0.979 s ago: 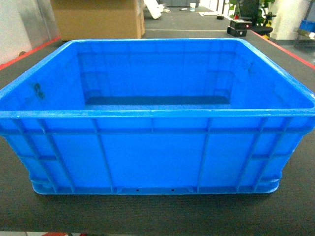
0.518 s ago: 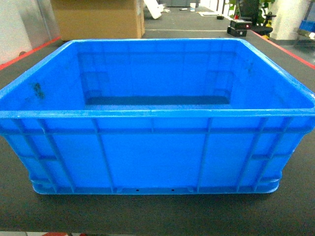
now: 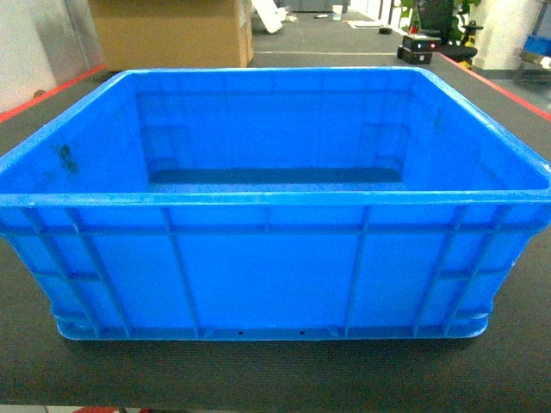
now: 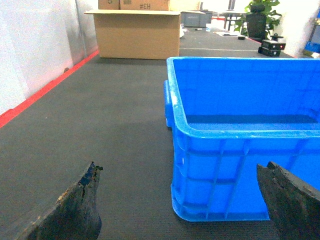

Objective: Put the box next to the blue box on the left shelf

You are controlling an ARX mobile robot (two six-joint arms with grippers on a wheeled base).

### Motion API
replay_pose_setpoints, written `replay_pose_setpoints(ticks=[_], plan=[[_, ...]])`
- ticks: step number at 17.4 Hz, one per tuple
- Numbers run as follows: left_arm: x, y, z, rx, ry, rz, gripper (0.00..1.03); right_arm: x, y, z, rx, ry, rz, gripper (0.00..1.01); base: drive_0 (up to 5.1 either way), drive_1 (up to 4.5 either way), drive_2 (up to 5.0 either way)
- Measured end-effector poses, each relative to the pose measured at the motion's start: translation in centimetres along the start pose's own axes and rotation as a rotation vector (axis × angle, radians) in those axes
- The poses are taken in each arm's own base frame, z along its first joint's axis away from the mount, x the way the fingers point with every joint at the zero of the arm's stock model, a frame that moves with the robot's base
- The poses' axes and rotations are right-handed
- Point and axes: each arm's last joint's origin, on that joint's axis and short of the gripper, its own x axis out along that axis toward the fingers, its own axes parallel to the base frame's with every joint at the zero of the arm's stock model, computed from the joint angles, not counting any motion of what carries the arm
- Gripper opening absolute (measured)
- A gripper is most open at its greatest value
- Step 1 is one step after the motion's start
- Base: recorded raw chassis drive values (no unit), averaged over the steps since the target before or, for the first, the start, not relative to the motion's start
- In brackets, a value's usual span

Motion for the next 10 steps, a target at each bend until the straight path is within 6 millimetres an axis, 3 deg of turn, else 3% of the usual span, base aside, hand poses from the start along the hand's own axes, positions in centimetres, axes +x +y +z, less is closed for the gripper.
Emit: replay_pose_setpoints(ticks=[2,3,5,8,10], plan=[[0.0,0.0,-0.2,-0.008,0.034,0.019,0.98,0.0,0.0,-0.2,-0.005,0.059,0.018,0.98,0.0,0.00,0.0],[0.2,-0.3,-0.3,-0.032,0.139,0.104,0.98,0.2,0.3,-0.4,-0.004,0.219,0.060,0.98,0.0,0.00,0.0],[1.6,-0.3,0.4,-0.048,0.176,0.210,0.98,0.9,0.5,0.4,0.013,0.212,0.092,0.98,0.0,0.00,0.0],[5.6,-0.8,5.4,-0.077,0.056,0.175,0.98,3.6,0.3,4.1,0.039,0.148,0.086,0.98,0.0,0.00,0.0],[10.1,-1.4,7.7,-0.072,0.097,0.133,0.98,7.2,0.5,6.1,0.037,0.196,0.080,0.98,0.0,0.00,0.0]])
